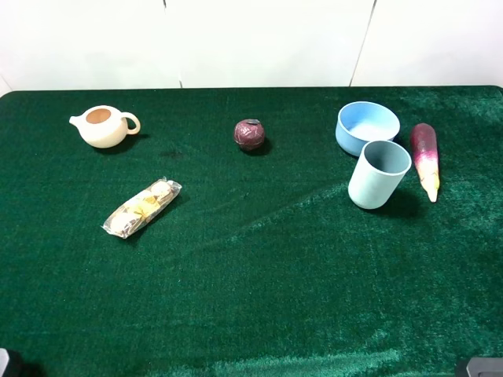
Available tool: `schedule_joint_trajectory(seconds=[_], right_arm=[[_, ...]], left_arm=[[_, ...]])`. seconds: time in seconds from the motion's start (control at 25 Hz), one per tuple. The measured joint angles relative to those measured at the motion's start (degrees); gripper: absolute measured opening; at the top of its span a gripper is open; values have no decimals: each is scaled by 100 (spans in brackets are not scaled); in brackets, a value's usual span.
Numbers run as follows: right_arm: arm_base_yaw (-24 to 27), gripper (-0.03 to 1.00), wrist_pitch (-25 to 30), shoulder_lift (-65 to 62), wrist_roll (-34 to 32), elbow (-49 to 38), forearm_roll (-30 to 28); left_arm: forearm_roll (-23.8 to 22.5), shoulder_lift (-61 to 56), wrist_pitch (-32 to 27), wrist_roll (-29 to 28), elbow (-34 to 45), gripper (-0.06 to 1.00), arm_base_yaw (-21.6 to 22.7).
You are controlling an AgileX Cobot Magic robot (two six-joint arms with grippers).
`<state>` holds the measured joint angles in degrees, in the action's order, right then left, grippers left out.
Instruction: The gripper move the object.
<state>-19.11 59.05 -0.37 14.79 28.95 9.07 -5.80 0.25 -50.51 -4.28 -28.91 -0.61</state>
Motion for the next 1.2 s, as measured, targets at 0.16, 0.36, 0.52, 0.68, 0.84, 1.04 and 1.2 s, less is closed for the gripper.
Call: schedule_joint_trajectory(seconds=[0.16,0.36,0.52,0.68,0.84,1.04,1.2], right_arm=[[633,69,1,0,8,-2,12],[1235,69,1,0,8,-2,24],[1478,69,1,0,8,-2,24],[1497,69,1,0,8,-2,24],[1497,69,1,0,8,-2,24],[1497,69,1,0,8,-2,24],[1497,69,-6,0,8,-2,24]], left_arm=[[0,0,0,0,0,84,0],[0,0,0,0,0,84,0],[0,0,0,0,0,84,0],[0,0,0,0,0,84,0],[0,0,0,0,0,84,0],[0,0,0,0,0,84,0],[0,0,0,0,0,84,0]])
